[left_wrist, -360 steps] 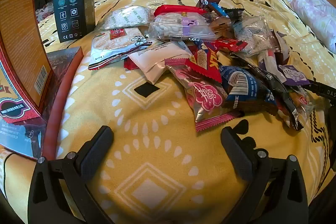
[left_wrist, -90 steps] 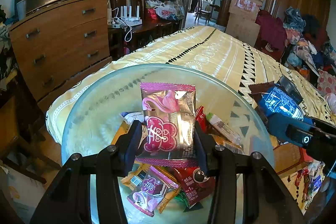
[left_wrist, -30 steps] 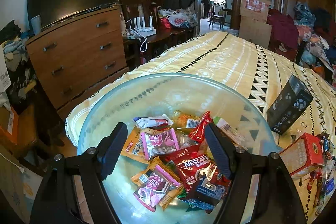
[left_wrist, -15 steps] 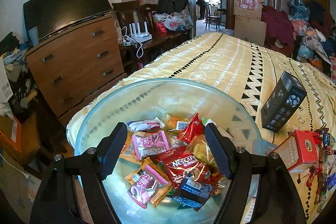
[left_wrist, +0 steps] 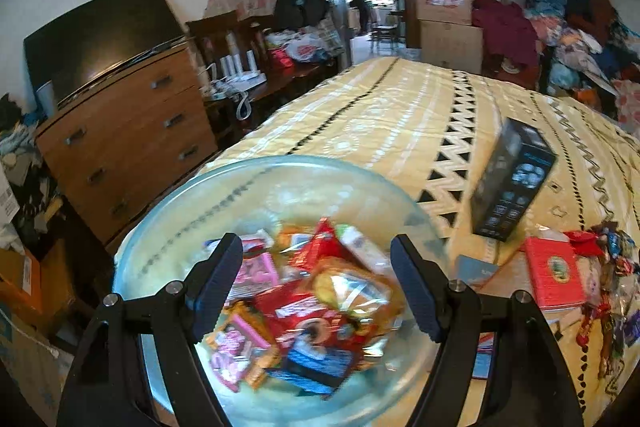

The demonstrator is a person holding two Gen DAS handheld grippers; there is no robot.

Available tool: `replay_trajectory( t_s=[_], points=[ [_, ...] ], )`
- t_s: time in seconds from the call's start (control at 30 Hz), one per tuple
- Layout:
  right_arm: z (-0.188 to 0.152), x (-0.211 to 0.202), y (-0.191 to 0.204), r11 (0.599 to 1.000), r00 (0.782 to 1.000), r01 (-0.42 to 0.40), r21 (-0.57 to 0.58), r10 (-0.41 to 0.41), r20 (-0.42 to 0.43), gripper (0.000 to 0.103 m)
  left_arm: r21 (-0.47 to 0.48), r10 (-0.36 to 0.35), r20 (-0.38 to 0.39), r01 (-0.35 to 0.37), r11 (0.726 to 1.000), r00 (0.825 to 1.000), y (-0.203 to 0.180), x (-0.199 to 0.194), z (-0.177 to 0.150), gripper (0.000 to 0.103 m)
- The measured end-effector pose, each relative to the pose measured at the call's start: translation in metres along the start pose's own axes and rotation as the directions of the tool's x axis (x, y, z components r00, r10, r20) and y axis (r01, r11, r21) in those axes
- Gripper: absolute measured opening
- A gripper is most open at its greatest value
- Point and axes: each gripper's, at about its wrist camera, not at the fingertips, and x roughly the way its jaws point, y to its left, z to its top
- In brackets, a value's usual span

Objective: Organize snacks
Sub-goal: 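Move both grippers back over the snack pile on the bed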

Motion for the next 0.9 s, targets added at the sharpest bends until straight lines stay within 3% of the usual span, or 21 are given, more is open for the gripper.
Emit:
replay_trajectory(
  t_s=[0.13, 0.2, 0.23, 0.3, 0.33, 0.47, 0.57, 0.63, 0.67, 0.73, 0.77, 0.8, 0.83, 0.9],
  points=[
    [-0.037, -0.035, -0.034, 0.997, 0.997, 0.067, 0.039, -0.068, 0.023, 0.094, 0.068, -0.149, 0.072, 0.144, 0.987, 0.986, -0.043, -0.028, -0.007, 0.077],
    [-0.063, -0.048, -0.056, 0.991, 0.993, 0.113, 0.075, -0.114, 0.005, 0.094, 0.136, -0.293, 0.08, 0.28, 0.95, 0.953, -0.08, -0.044, -0.021, 0.077],
    [-0.081, -0.056, -0.071, 0.984, 0.989, 0.147, 0.105, -0.146, -0.015, 0.094, 0.165, -0.353, 0.074, 0.337, 0.927, 0.933, -0.096, -0.051, -0.028, 0.077],
    [-0.115, -0.068, -0.102, 0.961, 0.974, 0.223, 0.167, -0.213, -0.073, 0.093, 0.216, -0.484, -0.003, 0.473, 0.854, 0.875, -0.139, -0.055, -0.049, 0.077],
    [-0.134, -0.074, -0.119, 0.943, 0.963, 0.262, 0.203, -0.242, -0.115, 0.093, 0.214, -0.543, -0.071, 0.545, 0.811, 0.836, -0.161, -0.05, -0.06, 0.077],
    [-0.195, -0.108, -0.176, 0.858, 0.924, 0.374, 0.353, -0.311, -0.223, 0.093, 0.158, -0.611, -0.284, 0.664, 0.731, 0.739, -0.224, -0.006, -0.098, 0.077],
    [-0.22, -0.128, -0.201, 0.811, 0.907, 0.414, 0.413, -0.333, -0.256, 0.093, 0.162, -0.603, -0.364, 0.686, 0.709, 0.71, -0.254, 0.03, -0.118, 0.077],
    [-0.23, -0.135, -0.211, 0.793, 0.904, 0.423, 0.438, -0.338, -0.26, 0.093, 0.203, -0.602, -0.385, 0.701, 0.684, 0.699, -0.275, 0.046, -0.127, 0.077],
    [-0.233, -0.138, -0.216, 0.788, 0.904, 0.424, 0.447, -0.339, -0.26, 0.093, 0.249, -0.61, -0.379, 0.712, 0.657, 0.696, -0.288, 0.052, -0.134, 0.077],
    [-0.237, -0.14, -0.224, 0.781, 0.907, 0.42, 0.463, -0.335, -0.257, 0.093, 0.306, -0.598, -0.379, 0.705, 0.639, 0.706, -0.304, 0.064, -0.133, 0.077],
    [-0.237, -0.14, -0.226, 0.779, 0.908, 0.417, 0.468, -0.333, -0.256, 0.093, 0.325, -0.595, -0.401, 0.715, 0.619, 0.697, -0.316, 0.074, -0.136, 0.077],
    [-0.237, -0.14, -0.228, 0.777, 0.909, 0.414, 0.474, -0.331, -0.252, 0.093, 0.335, -0.582, -0.414, 0.712, 0.618, 0.7, -0.322, 0.081, -0.138, 0.077],
    [-0.237, -0.14, -0.23, 0.777, 0.912, 0.409, 0.479, -0.328, -0.246, 0.093, 0.348, -0.567, -0.42, 0.703, 0.621, 0.709, -0.327, 0.088, -0.139, 0.077],
    [-0.237, -0.141, -0.234, 0.778, 0.915, 0.402, 0.483, -0.326, -0.237, 0.093, 0.402, -0.516, -0.422, 0.664, 0.63, 0.745, -0.342, 0.101, -0.147, 0.077]
  ],
)
